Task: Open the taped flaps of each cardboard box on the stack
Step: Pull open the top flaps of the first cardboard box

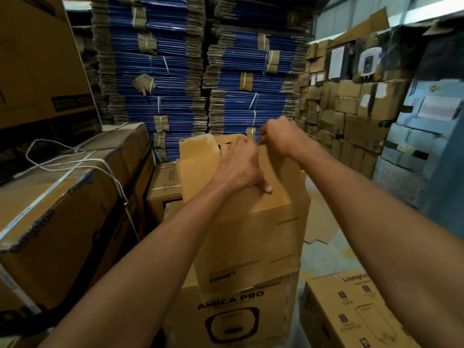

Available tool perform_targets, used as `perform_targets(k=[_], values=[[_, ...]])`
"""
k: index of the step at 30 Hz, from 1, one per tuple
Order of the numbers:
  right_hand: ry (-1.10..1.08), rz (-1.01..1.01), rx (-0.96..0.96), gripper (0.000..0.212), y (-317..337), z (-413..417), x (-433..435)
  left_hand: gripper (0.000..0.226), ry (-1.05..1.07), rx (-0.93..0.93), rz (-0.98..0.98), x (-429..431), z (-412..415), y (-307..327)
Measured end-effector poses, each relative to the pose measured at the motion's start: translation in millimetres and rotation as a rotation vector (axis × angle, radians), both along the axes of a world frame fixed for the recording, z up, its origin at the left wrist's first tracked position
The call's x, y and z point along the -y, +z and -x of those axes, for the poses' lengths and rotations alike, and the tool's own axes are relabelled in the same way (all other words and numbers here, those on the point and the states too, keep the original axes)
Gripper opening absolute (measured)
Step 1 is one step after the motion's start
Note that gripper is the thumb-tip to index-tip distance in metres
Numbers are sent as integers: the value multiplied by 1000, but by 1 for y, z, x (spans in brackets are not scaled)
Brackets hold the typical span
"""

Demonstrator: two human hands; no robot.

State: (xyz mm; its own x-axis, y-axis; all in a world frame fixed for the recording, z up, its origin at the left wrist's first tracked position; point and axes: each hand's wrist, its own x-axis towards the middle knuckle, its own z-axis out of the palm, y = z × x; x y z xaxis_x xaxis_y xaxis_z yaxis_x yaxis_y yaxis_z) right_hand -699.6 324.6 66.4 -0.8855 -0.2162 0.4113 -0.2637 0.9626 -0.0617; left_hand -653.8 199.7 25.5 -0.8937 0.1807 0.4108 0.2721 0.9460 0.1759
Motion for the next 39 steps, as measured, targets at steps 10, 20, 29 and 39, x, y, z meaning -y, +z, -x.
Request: perform_targets(k=[10,20,29,39], values=[[5,248,708,41,46,-27,-9,49,-98,-479,282,-10,-90,3],[107,-259,821,62,-51,-64,-10,55,-315,419,312,-5,-147,-25],[113,85,80,67,-146,-104,-13,32,-274,266,18,52,-53,-31],[94,109,-49,63,-159,-105,-13,38,-246,28,252,55,-33,-36]])
